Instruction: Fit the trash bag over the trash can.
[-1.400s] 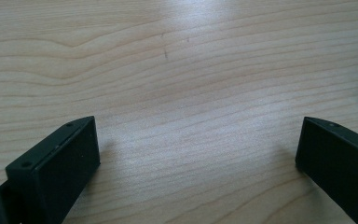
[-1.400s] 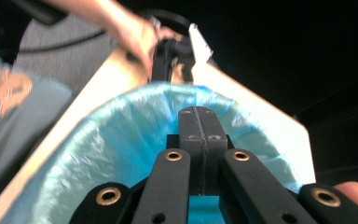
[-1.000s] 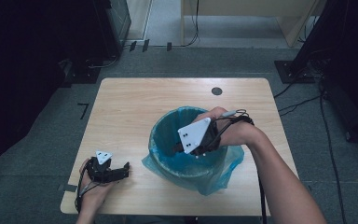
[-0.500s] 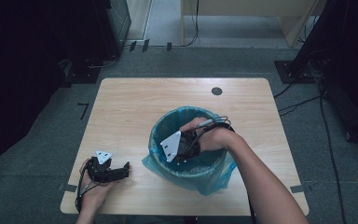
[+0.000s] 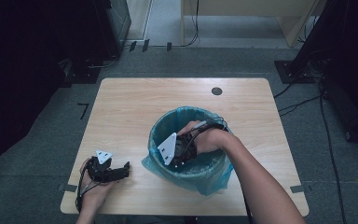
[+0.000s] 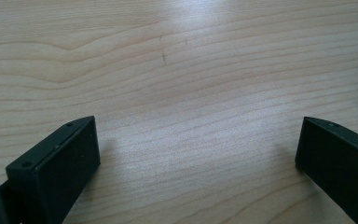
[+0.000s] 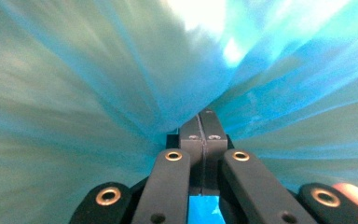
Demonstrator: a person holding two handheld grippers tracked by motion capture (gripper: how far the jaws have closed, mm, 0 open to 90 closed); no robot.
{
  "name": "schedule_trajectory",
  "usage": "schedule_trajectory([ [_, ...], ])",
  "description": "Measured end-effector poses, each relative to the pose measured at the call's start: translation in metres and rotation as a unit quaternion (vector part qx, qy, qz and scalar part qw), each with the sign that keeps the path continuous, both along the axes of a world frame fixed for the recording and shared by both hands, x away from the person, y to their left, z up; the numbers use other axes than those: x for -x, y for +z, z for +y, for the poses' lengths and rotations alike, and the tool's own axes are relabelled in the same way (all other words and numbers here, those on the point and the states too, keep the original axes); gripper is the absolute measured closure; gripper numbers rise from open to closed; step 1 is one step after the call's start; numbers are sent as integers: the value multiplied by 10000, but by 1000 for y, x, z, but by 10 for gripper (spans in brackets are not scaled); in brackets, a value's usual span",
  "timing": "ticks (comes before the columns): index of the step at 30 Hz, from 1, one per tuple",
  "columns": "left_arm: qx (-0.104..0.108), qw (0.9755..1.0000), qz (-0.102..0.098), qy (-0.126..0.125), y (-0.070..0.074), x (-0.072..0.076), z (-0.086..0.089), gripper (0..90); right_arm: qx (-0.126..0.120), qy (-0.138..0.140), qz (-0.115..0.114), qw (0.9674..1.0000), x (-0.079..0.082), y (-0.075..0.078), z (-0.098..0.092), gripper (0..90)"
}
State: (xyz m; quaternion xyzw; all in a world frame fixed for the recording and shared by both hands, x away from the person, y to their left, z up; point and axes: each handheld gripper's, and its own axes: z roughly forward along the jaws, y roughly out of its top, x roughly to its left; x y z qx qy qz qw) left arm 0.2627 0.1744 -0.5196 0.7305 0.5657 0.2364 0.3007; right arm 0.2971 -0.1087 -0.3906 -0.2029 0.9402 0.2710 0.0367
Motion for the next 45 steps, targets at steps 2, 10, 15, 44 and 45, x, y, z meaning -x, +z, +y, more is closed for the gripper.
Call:
schedule_trajectory([
  [2,0,10000,1,0,0,0,0,0,-95,18,-23,10000,2,8,-3,900],
  [10,-1,10000,3,0,0,0,0,0,61,328,-236,9992,19,36,-19,900],
  [15,0,10000,7,-1,0,0,0,0,100,449,-540,9975,27,52,-31,900],
  [44,3,10000,4,3,0,0,0,0,169,392,-665,9969,44,71,-72,900],
  [45,-1,10000,8,0,0,0,0,0,153,386,-690,9968,45,74,-73,900],
])
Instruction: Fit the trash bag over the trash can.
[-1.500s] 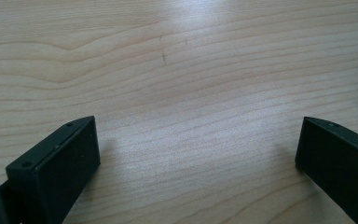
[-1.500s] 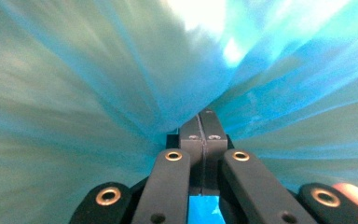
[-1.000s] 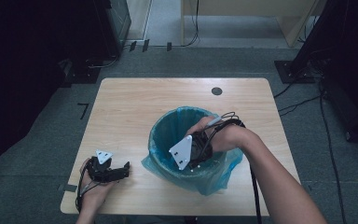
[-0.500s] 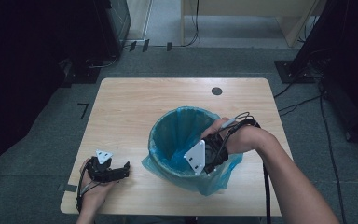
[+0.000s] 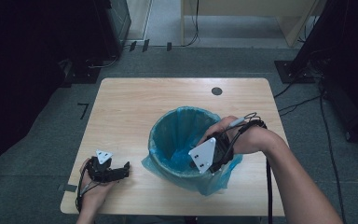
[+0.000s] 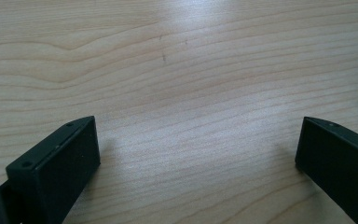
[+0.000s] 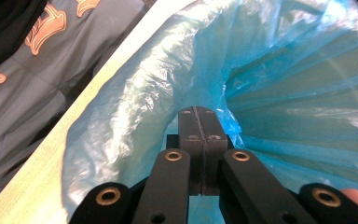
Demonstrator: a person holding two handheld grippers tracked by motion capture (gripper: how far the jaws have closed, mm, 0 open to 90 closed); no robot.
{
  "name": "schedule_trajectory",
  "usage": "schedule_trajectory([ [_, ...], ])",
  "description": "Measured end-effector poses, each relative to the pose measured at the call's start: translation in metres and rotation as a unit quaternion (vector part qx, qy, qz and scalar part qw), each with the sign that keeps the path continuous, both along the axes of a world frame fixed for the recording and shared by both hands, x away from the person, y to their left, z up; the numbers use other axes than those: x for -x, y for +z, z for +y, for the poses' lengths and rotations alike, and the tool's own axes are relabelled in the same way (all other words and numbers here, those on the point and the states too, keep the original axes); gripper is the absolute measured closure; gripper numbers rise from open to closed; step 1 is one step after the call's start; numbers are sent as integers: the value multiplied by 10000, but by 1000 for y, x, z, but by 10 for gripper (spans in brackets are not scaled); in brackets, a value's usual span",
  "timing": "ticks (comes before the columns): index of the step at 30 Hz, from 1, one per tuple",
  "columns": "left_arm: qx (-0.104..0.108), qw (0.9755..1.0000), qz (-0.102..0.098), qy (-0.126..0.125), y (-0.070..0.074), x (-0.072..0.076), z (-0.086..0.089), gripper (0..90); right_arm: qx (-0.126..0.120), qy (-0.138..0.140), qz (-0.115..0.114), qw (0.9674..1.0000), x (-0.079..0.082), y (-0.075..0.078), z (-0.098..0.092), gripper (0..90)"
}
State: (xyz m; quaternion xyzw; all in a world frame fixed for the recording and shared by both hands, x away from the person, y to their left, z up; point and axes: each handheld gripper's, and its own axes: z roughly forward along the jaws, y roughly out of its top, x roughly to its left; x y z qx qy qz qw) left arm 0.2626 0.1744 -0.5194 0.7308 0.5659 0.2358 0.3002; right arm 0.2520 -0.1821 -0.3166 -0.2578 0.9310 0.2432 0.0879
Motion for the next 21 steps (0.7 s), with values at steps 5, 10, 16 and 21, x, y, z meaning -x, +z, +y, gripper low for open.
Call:
schedule_trajectory([
  [5,-2,10000,0,-1,0,0,0,0,-97,-44,-82,9999,6,12,-8,900],
  [10,0,10000,1,-2,0,0,0,0,-193,-63,-113,9997,13,26,-19,900],
  [16,-1,10000,1,-2,0,0,0,0,-207,-65,-142,9997,25,38,-33,900],
  [21,2,10000,-9,1,0,0,0,0,-155,-143,-145,9997,33,43,-49,900],
])
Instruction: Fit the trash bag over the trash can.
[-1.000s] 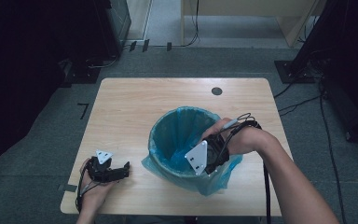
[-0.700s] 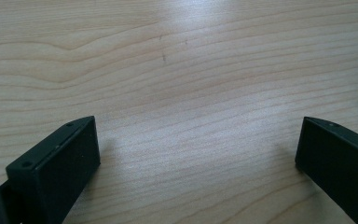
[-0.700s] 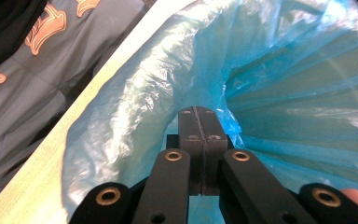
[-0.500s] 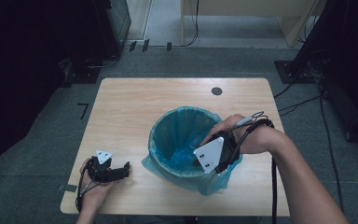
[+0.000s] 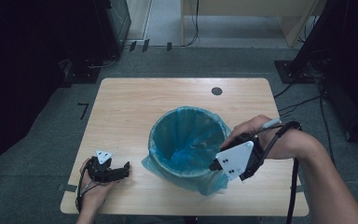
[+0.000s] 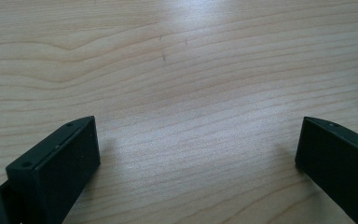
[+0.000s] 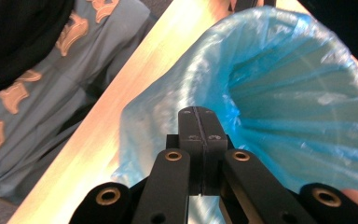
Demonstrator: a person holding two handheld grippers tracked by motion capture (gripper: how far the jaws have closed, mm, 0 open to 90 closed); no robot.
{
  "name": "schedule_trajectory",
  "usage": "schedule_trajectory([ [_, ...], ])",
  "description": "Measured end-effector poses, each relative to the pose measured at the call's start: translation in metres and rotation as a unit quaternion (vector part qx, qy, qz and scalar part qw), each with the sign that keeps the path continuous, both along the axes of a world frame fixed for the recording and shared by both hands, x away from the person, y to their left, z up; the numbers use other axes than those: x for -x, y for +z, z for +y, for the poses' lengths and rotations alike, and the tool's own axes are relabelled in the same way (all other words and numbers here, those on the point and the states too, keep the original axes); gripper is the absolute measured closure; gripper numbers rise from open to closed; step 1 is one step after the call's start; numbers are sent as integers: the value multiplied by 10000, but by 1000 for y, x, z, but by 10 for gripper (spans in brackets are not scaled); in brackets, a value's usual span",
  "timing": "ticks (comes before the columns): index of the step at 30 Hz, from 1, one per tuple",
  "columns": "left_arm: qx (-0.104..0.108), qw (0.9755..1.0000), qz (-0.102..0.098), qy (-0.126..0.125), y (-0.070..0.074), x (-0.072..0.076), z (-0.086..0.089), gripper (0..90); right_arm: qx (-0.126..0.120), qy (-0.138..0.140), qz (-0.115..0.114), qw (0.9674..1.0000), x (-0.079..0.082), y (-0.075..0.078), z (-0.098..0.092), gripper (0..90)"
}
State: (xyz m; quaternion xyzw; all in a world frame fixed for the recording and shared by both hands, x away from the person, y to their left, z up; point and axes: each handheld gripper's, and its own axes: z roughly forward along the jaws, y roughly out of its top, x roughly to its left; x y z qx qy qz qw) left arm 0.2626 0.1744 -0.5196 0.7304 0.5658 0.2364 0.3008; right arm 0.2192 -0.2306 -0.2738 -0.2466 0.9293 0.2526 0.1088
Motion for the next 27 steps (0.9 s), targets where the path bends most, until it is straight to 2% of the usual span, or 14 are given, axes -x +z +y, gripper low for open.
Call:
schedule_trajectory([
  [7,3,10000,-2,3,0,0,0,0,17,-223,146,9996,6,-4,-24,900],
  [11,3,10000,-2,4,0,0,0,0,69,-257,241,9994,12,-14,-31,900],
  [17,-1,10000,2,1,0,0,0,0,36,-509,436,9977,15,-32,-43,900],
  [20,0,10000,1,0,0,0,0,0,48,-592,596,9965,17,-43,-49,830],
  [22,0,10000,0,1,0,0,0,0,41,-743,842,9937,19,-49,-52,740],
  [24,0,10000,0,2,0,0,0,0,-22,-931,1167,9888,19,-55,-55,683],
  [26,0,10000,0,1,0,0,0,0,-28,-1240,1493,9810,18,-62,-57,617],
  [27,0,10000,1,2,0,0,0,0,7,-1542,1724,9729,17,-66,-58,585],
])
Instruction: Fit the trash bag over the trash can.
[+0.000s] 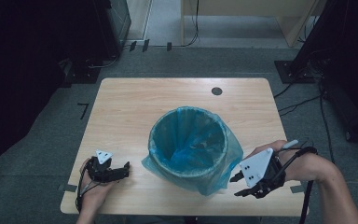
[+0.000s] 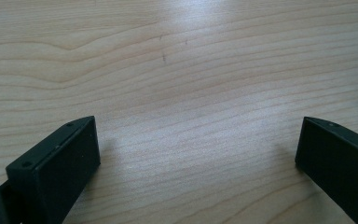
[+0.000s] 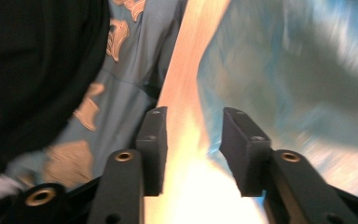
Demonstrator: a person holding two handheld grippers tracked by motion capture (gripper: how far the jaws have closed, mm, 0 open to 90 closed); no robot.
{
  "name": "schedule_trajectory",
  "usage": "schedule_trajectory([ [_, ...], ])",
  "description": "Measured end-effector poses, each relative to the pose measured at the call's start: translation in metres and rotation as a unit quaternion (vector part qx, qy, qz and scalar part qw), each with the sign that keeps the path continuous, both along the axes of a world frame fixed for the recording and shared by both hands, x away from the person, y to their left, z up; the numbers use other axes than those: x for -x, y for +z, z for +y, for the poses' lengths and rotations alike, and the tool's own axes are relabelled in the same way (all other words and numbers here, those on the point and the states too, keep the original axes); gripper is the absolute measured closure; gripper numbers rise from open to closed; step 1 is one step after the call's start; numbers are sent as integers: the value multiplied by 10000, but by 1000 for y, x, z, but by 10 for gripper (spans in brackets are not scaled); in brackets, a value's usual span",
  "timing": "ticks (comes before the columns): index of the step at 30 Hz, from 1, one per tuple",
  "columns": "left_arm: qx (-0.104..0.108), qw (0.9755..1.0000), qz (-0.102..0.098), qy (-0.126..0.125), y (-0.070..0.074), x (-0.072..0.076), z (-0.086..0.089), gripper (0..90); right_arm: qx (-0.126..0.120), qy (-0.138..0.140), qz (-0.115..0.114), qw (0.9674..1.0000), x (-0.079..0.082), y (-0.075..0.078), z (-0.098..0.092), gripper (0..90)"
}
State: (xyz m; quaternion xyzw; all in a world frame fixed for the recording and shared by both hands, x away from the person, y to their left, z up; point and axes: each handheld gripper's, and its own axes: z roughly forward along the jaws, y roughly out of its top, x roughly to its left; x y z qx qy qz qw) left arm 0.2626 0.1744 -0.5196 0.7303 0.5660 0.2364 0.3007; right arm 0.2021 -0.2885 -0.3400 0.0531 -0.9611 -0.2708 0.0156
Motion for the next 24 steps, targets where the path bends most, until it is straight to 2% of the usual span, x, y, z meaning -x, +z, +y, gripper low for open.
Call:
schedule_trajectory([
  [2,0,10000,1,0,0,0,0,0,-51,-439,343,9984,-2,-6,-2,502],
  [3,0,10000,0,-1,0,0,0,0,-103,-563,456,9973,-3,-9,-4,472],
  [6,0,10000,0,-1,0,0,0,0,-309,-769,440,9956,-1,-17,-9,346],
  [10,0,10000,1,0,0,0,0,0,-414,-1234,388,9907,1,-25,-15,152],
  [11,-1,10000,1,-1,0,0,0,0,-405,-1342,383,9894,2,-27,-16,131],
  [13,-2,10000,1,-2,0,0,0,0,-405,-1605,467,9851,0,-30,-18,27],
  [15,0,10000,1,-1,0,0,0,0,-473,-1837,568,9802,-2,-33,-21,0],
  [19,1,10000,2,0,0,0,0,0,-703,-2482,511,9648,-8,-39,-27,0],
  [21,-1,10000,1,-1,0,0,0,0,-785,-2835,418,9548,-13,-43,-30,0],
  [24,-1,10000,1,-1,0,0,0,0,-845,-3350,287,9380,-21,-49,-35,0],
])
